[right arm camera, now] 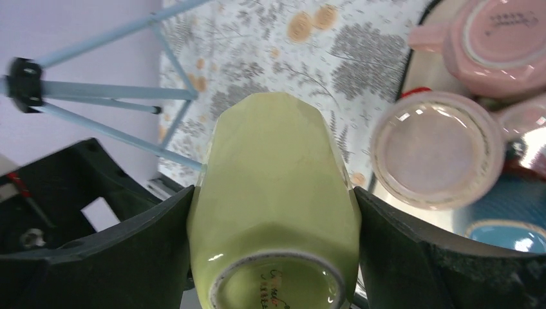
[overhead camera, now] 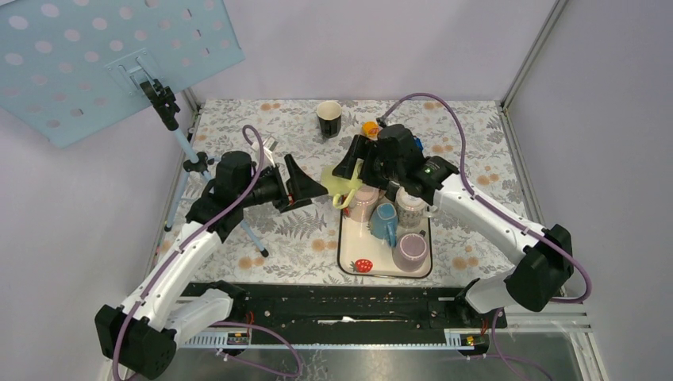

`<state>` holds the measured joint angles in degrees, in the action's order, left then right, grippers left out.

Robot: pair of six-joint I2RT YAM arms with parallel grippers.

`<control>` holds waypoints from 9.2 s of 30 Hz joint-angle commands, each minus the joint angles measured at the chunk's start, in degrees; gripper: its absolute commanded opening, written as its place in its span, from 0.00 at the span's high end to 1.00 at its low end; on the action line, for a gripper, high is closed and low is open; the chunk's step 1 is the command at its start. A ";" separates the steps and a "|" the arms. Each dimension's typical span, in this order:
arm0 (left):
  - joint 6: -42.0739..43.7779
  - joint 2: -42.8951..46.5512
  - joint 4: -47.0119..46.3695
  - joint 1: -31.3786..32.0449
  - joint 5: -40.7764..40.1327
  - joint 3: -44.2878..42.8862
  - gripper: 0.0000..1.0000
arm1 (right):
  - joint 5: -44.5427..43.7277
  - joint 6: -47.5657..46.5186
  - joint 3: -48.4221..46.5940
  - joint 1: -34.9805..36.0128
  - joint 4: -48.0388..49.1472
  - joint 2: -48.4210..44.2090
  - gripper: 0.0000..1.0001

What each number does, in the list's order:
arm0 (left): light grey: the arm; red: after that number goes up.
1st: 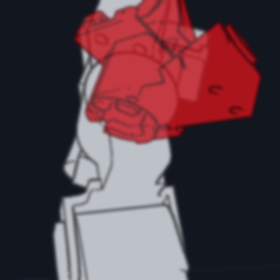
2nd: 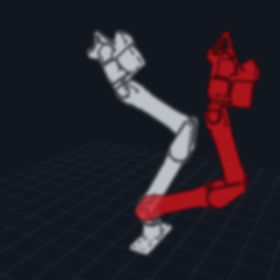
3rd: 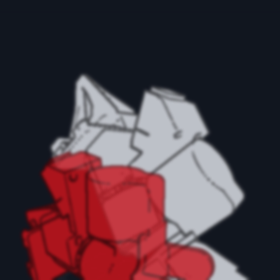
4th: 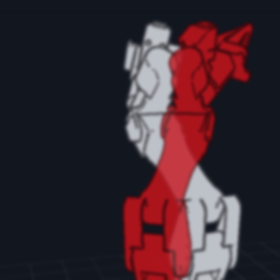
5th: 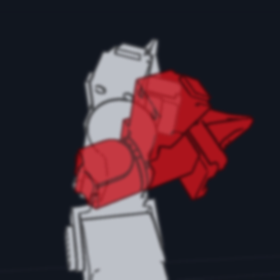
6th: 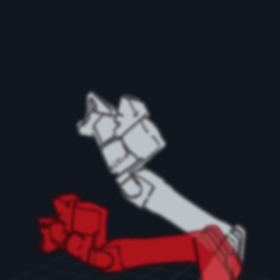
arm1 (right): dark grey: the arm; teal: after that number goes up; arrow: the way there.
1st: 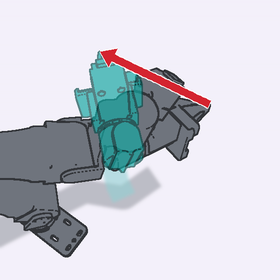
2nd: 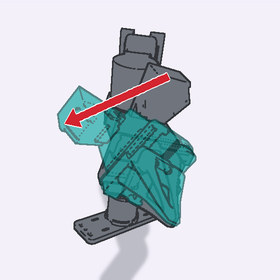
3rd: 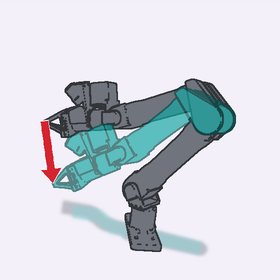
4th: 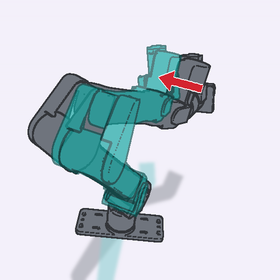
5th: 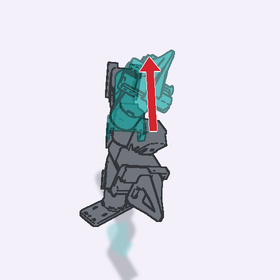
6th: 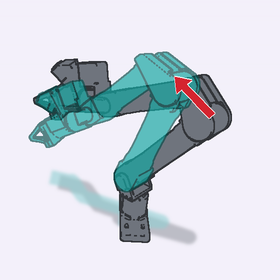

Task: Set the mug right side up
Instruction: Turn over the cup on the tray, then place the cup at the center of the board.

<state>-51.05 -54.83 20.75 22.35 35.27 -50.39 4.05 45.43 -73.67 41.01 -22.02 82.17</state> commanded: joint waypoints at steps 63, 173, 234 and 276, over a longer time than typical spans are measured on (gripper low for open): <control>-35.94 -5.63 -59.44 1.50 6.22 17.78 0.54 | 12.04 24.29 20.61 -2.08 64.42 -5.19 0.88; 24.51 -39.08 10.14 7.02 -48.97 -33.69 1.00 | -5.50 -12.53 17.50 -1.85 1.25 -32.90 0.00; 29.56 -72.51 10.20 -3.76 -49.93 -63.22 0.28 | -4.16 -13.56 16.67 -1.86 -1.83 -30.84 0.00; 28.63 -37.56 7.32 8.46 -41.19 -35.91 0.01 | -17.25 -7.41 19.27 -1.85 -22.44 -29.42 0.00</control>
<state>-22.09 -97.25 30.74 29.32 -9.98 -88.07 -7.88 36.21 -54.63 39.35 -38.76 52.53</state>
